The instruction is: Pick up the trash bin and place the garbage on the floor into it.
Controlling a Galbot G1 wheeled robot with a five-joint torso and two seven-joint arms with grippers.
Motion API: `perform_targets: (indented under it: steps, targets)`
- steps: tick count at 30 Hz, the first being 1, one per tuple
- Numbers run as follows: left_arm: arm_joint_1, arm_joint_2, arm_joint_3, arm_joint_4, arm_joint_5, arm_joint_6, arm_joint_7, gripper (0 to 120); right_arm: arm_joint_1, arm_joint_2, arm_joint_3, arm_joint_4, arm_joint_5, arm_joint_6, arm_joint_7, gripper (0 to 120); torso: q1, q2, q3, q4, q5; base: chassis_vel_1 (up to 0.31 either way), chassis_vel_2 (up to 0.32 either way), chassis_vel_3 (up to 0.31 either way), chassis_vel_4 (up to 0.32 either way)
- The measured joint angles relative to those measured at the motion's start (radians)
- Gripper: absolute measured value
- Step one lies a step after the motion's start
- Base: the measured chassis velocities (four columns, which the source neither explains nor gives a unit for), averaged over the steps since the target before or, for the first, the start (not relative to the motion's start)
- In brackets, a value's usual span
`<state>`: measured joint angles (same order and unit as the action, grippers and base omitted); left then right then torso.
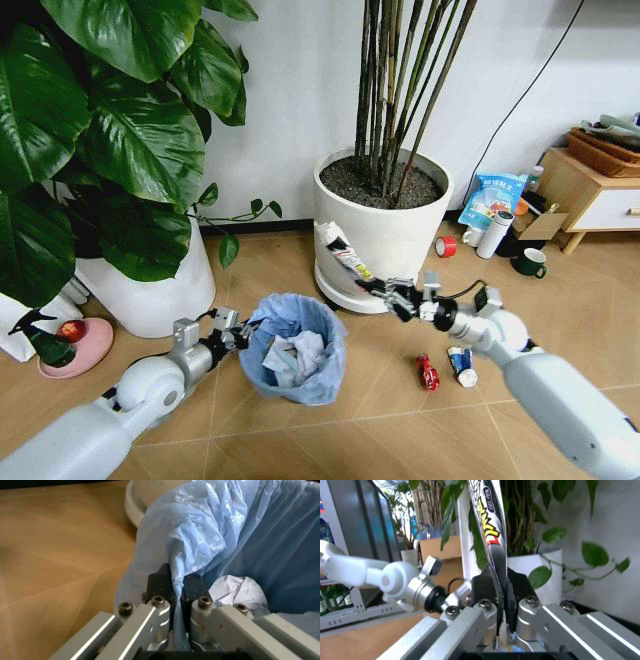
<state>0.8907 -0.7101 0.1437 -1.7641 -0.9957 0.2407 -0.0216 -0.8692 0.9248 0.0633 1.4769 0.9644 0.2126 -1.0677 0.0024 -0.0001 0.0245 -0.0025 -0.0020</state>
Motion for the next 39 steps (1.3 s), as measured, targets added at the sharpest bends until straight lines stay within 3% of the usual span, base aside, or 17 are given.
perform_targets:
  steps: [7, 14, 17, 20, 26, 32, 39]
  targets:
    - [-0.143, -0.061, 0.137, 0.053, -0.035, 0.003, -0.014, 0, -0.003, 0.022, -0.053, -0.025, -0.033, 0.001, 0.003, 0, 0.0, 0.0, 0.0, -0.0004, 0.0002, 0.0, 0.0, 0.0, 0.0]
    - [-0.158, -0.069, 0.159, 0.054, -0.042, 0.011, -0.023, 0, 0.016, 0.02, -0.086, -0.044, -0.084, 0.012, 0.017, 0, 0.0, 0.0, 0.0, 0.0001, 0.0001, 0.0, 0.0, 0.0, 0.0]
    - [-0.153, -0.065, 0.158, 0.048, -0.043, 0.013, -0.027, 0, 0.026, 0.015, -0.086, -0.049, -0.119, 0.012, 0.02, 7, 0.0, 0.0, 0.0, 0.0001, 0.0, 0.0, 0.0, 0.0, 0.0]
    - [-0.146, -0.057, 0.154, 0.032, -0.047, 0.02, -0.032, 0, 0.039, 0.007, -0.081, -0.06, -0.147, 0.009, 0.026, 22, 0.0, 0.0, 0.0, 0.0001, 0.0, 0.0, 0.0, 0.0, 0.0]
    - [-0.145, -0.05, 0.151, 0.018, -0.056, 0.024, -0.038, 0, 0.042, -0.006, -0.075, -0.061, -0.158, 0.005, 0.027, 38, 0.0, 0.0, 0.0, -0.0001, 0.0, 0.0, 0.0, 0.0, 0.0]
    - [-0.143, -0.048, 0.146, 0.015, -0.06, 0.027, -0.044, 0, 0.043, -0.012, -0.068, -0.059, -0.159, 0.003, 0.025, 63, 0.0, 0.0, 0.0, -0.0001, 0.0, 0.0, 0.0, 0.0, 0.0]
    - [-0.117, -0.033, 0.112, 0.013, -0.059, 0.03, -0.048, 0, 0.022, -0.032, -0.005, -0.057, -0.149, 0.005, 0.026, 88, 0.0, 0.0, 0.0, 0.0, 0.0001, 0.0, 0.0, 0.0, 0.0]
